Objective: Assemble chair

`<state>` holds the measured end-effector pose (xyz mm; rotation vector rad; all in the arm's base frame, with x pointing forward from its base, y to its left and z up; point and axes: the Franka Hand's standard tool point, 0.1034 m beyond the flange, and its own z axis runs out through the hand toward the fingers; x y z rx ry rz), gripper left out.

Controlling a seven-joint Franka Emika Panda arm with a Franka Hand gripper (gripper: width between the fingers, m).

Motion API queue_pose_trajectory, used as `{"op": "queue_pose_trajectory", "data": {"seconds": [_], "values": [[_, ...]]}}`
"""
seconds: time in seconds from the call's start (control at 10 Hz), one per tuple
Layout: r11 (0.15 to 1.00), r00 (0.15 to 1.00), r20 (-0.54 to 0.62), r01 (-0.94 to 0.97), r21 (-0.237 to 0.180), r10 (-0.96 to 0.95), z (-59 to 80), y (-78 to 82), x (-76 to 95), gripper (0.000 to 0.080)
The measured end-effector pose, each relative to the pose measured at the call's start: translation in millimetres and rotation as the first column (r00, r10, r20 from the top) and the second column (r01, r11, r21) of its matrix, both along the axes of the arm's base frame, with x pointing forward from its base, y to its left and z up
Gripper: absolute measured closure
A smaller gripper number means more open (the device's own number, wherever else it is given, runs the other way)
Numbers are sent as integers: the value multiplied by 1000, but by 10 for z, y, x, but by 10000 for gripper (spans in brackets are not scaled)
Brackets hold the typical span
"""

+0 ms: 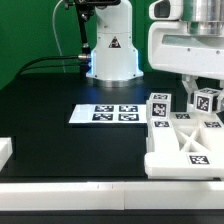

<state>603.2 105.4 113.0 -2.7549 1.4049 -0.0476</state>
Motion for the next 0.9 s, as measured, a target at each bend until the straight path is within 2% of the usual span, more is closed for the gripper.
{"op": "queue_pose_trajectory", "data": {"seconds": [0.2, 0.4, 0.6, 0.7, 0.8, 0.9], "values": [[974, 975, -2, 223, 25, -223, -3, 17, 7, 532], [963, 963, -3, 269, 28, -269, -2, 24, 9, 532], [963, 963, -3, 268, 28, -268, -3, 24, 9, 292], [975, 975, 0, 221, 24, -221, -2, 19, 10, 292], [995, 995, 5, 96, 15, -96, -2, 6, 11, 183], [995, 995, 11, -95, -2, 95, 6, 23, 14, 156]]}}
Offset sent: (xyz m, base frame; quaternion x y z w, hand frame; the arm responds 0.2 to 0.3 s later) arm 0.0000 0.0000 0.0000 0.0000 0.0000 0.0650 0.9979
